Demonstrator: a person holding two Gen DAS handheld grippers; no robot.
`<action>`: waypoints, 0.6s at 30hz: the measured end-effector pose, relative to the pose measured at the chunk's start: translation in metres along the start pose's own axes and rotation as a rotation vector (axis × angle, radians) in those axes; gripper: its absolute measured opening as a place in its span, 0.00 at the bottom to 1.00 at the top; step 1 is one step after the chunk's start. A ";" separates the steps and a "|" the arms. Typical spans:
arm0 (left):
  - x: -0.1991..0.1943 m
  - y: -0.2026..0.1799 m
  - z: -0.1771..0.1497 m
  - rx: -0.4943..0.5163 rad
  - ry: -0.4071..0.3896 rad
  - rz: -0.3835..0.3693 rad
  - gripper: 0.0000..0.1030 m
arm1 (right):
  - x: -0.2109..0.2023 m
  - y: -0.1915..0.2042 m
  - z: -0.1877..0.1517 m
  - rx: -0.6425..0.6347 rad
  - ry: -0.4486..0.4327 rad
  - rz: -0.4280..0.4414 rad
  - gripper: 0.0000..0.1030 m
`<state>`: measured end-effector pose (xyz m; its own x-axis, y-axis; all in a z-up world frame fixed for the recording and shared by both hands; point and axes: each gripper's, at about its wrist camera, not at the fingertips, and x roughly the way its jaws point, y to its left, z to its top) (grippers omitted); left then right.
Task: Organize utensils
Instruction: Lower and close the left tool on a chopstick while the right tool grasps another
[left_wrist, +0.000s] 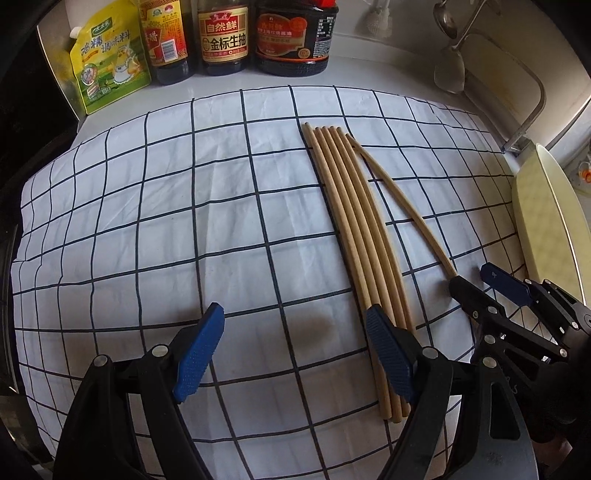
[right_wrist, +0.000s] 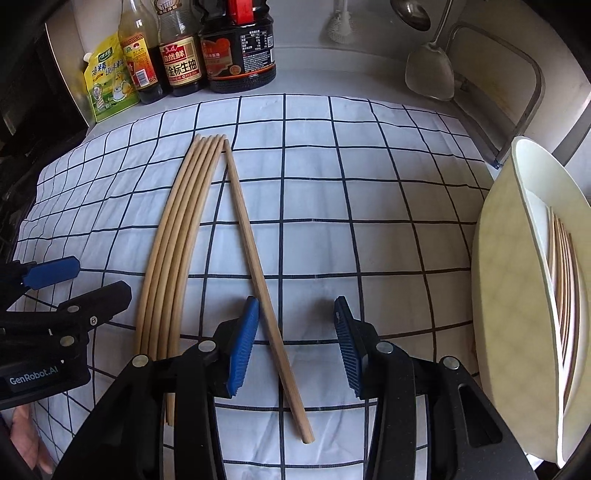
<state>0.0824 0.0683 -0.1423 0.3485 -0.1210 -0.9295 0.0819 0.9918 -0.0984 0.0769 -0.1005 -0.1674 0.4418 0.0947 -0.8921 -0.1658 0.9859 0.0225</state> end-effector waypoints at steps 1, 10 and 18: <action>0.001 -0.001 0.000 0.001 0.003 -0.003 0.75 | 0.000 -0.002 0.000 0.004 -0.001 0.000 0.39; 0.007 -0.009 0.000 0.008 0.020 0.007 0.78 | -0.001 -0.006 -0.001 0.012 -0.004 0.015 0.39; 0.007 -0.005 -0.003 0.010 0.024 0.041 0.82 | -0.001 -0.006 -0.001 0.010 -0.004 0.013 0.41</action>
<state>0.0811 0.0626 -0.1494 0.3290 -0.0795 -0.9410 0.0778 0.9953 -0.0568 0.0771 -0.1066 -0.1673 0.4435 0.1086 -0.8897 -0.1631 0.9858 0.0390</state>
